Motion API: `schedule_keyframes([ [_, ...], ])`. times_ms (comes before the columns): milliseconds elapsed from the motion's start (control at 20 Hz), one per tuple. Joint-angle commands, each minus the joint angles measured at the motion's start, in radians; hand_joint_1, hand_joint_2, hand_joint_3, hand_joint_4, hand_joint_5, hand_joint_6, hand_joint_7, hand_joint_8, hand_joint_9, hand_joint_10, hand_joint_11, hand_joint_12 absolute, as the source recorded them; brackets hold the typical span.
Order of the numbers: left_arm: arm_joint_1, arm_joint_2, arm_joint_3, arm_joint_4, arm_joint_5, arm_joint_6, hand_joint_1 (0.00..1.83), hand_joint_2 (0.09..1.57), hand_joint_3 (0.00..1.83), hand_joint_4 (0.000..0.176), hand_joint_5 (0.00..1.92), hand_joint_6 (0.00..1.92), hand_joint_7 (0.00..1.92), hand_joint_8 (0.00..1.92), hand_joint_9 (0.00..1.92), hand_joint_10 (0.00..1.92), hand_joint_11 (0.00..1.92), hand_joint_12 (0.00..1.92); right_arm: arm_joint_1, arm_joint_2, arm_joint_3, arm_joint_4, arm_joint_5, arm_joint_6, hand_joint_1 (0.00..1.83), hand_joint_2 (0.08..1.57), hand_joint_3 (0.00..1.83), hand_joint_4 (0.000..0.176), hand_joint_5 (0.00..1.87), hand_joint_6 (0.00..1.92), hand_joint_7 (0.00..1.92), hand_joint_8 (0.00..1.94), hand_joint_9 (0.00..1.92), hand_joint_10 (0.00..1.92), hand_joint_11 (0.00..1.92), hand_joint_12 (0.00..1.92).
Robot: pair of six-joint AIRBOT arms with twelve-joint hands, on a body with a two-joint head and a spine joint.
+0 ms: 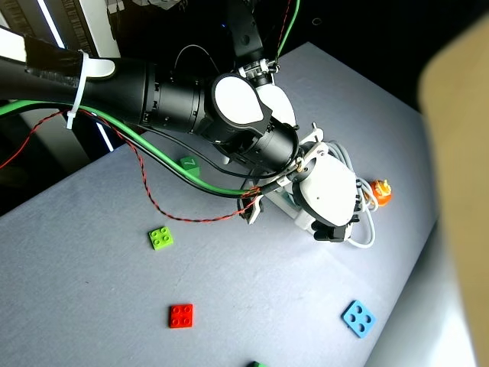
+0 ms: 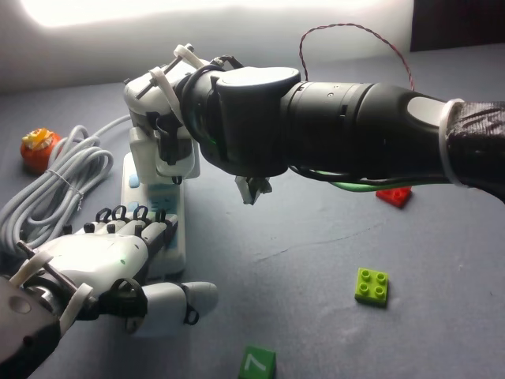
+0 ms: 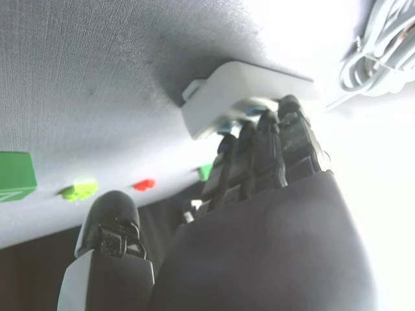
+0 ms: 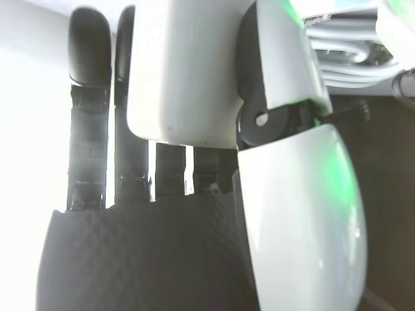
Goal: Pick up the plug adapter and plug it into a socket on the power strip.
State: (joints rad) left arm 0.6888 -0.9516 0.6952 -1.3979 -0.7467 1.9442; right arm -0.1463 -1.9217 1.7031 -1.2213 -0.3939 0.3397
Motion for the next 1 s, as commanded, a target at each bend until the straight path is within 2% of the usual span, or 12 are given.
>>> schedule_keyframes([
  [0,0.003,-0.014,0.01,-0.026,0.027,-0.001,0.0,1.19,0.0,0.0,0.0,0.0,0.0,0.0,0.0,0.0,0.0,0.0,-0.02,-0.007,0.001,-0.012,0.047,0.001,1.37,1.11,0.0,0.0,0.9,1.08,1.02,0.87,0.91,1.17,0.71,1.21],
  [750,0.004,-0.016,0.013,-0.026,0.027,-0.001,0.0,1.2,0.0,0.0,0.0,0.0,0.0,0.0,0.0,0.0,0.0,0.0,-0.012,0.006,0.003,-0.012,0.075,0.0,1.38,1.11,0.0,0.0,0.9,1.07,1.03,0.87,0.94,1.14,0.73,1.2],
  [850,0.003,-0.016,0.013,-0.026,0.028,-0.001,0.0,1.19,0.0,0.0,0.0,0.0,0.0,0.0,0.0,0.0,0.0,0.0,-0.013,0.008,0.003,-0.012,0.077,-0.003,1.38,1.1,0.0,0.0,0.91,1.06,1.05,0.82,0.94,1.13,0.73,1.21],
  [900,0.003,-0.016,0.013,-0.026,0.029,-0.001,0.0,1.2,0.0,0.0,0.0,0.0,0.0,0.0,0.0,0.0,0.0,0.0,-0.013,0.009,0.003,-0.012,0.078,-0.003,1.23,1.11,0.0,0.0,0.91,1.1,1.07,0.84,0.99,0.49,0.66,1.26],
  [950,0.002,-0.016,0.013,-0.026,0.029,-0.001,0.0,1.2,0.0,0.0,0.0,0.0,0.0,0.0,0.0,0.0,0.0,0.0,-0.013,0.009,0.003,-0.012,0.079,-0.004,1.23,1.11,0.0,0.0,0.91,1.1,1.07,0.84,0.99,0.49,0.66,1.26],
])
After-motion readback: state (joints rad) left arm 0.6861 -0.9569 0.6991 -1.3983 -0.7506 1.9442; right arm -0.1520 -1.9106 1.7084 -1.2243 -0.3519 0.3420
